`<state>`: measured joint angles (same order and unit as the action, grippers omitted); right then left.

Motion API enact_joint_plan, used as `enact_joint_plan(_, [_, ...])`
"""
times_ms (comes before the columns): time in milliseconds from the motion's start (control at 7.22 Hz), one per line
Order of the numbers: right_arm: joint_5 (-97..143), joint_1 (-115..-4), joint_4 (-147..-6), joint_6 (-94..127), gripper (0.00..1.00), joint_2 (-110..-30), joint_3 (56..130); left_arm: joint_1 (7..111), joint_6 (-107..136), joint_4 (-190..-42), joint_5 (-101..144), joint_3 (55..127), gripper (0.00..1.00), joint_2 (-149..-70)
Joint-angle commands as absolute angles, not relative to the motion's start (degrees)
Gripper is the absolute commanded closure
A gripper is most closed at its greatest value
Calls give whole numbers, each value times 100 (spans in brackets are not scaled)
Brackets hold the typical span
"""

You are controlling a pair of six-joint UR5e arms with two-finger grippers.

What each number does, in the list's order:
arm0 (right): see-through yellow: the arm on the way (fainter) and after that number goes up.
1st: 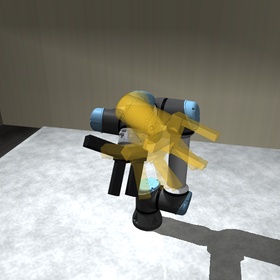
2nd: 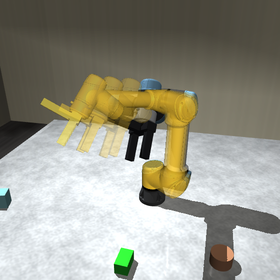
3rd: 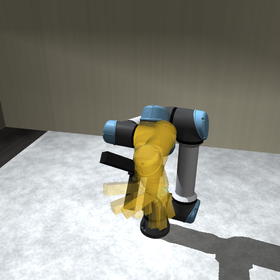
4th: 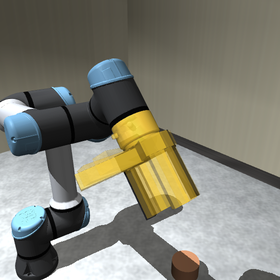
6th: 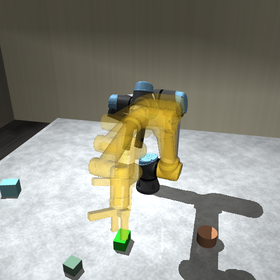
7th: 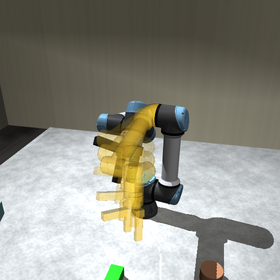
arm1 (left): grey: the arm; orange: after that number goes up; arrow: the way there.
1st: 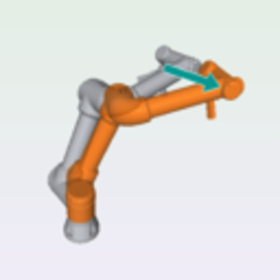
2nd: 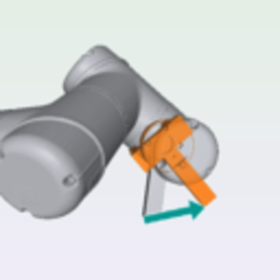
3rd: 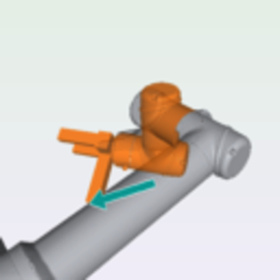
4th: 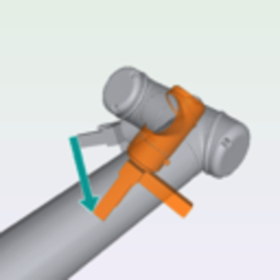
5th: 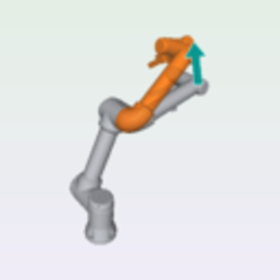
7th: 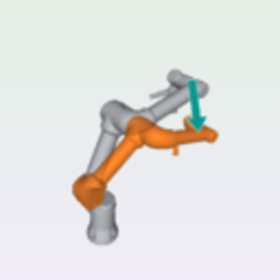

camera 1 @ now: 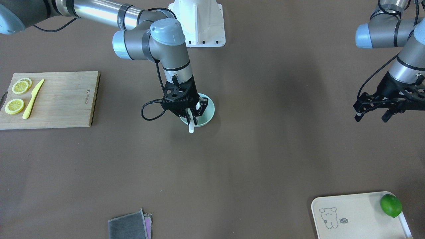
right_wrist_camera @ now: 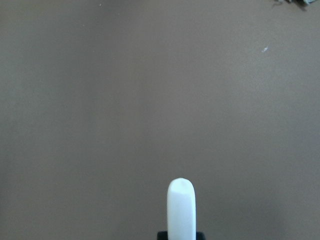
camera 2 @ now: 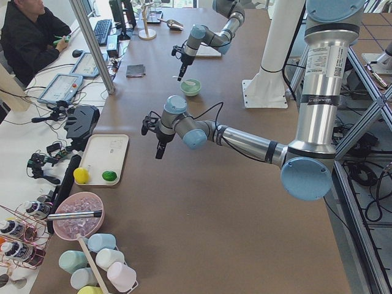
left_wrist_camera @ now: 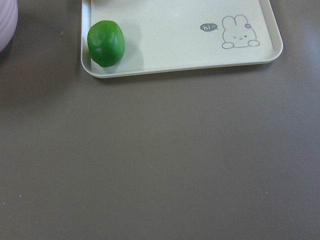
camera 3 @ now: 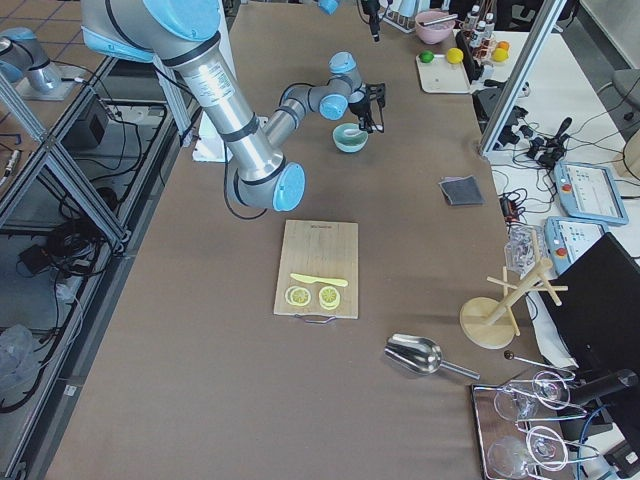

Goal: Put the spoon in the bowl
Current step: 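Carry the white spoon with the right gripper over the pale green bowl, then lower the spoon into the bowl and open the right gripper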

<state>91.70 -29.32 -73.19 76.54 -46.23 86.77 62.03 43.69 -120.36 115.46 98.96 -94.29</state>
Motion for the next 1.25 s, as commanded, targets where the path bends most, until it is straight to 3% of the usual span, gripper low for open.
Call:
enact_joint_plan(0, [9167,-2857,-7321,7664,100,-4623,8675,6223,4368,-12050,11558,9826,2,-9475])
enact_joint_plan(138, [9176,-2830,-7313,7690,100,-4623,8684,6231,4377,-12067,11662,9826,2,-9466])
enact_joint_plan(277, [9176,-2804,-7321,7699,60,-4632,8684,6266,4368,-12076,11724,9844,2,-9457])
enact_joint_plan(415, [9158,-2664,-7304,7717,1,-4658,8684,6267,4368,-12076,11725,9835,2,-9457])
enact_joint_plan(831, [9472,-3143,-7391,7682,0,-4632,8928,6267,4368,-12120,11716,9974,2,-9457])
enact_joint_plan(1108, [11564,-4545,-7644,7272,0,-5155,9419,6301,4403,-12775,11664,10213,2,-9317])
